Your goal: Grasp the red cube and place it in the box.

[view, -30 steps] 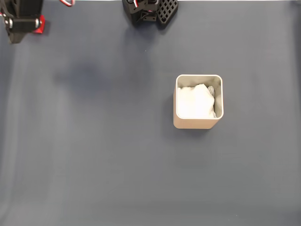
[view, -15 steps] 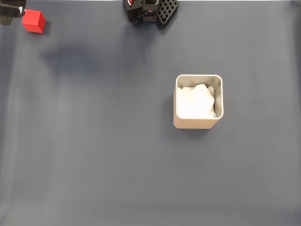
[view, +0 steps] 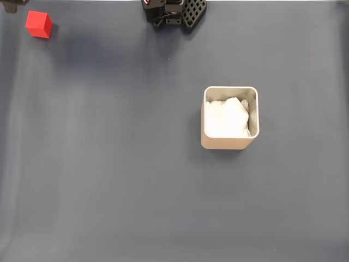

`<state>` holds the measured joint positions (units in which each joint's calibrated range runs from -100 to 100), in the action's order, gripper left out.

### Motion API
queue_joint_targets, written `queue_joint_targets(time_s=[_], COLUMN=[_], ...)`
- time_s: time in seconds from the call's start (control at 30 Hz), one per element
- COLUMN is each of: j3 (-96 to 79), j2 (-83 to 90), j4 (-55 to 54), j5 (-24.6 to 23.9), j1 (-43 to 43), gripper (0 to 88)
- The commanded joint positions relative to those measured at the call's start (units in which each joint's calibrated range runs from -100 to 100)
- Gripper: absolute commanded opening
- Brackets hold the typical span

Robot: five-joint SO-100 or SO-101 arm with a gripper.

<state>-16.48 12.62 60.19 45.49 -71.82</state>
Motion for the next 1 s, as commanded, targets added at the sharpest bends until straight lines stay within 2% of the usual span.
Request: queue_joint_targets(time_s=[0.0,0.6,0.87,0.97], j3=[-0.2,-6.21,-5.58,-5.48], j2=[1.53,5.95,7.24,7.59], j4=[1.48,1.89,6.16,7.06], j5=[0.63,0.34,-0.54,-0.78], j1=[-1.35,-5.47,-5.54,-5.54], gripper=[0.2,2.2,13.1,19.7])
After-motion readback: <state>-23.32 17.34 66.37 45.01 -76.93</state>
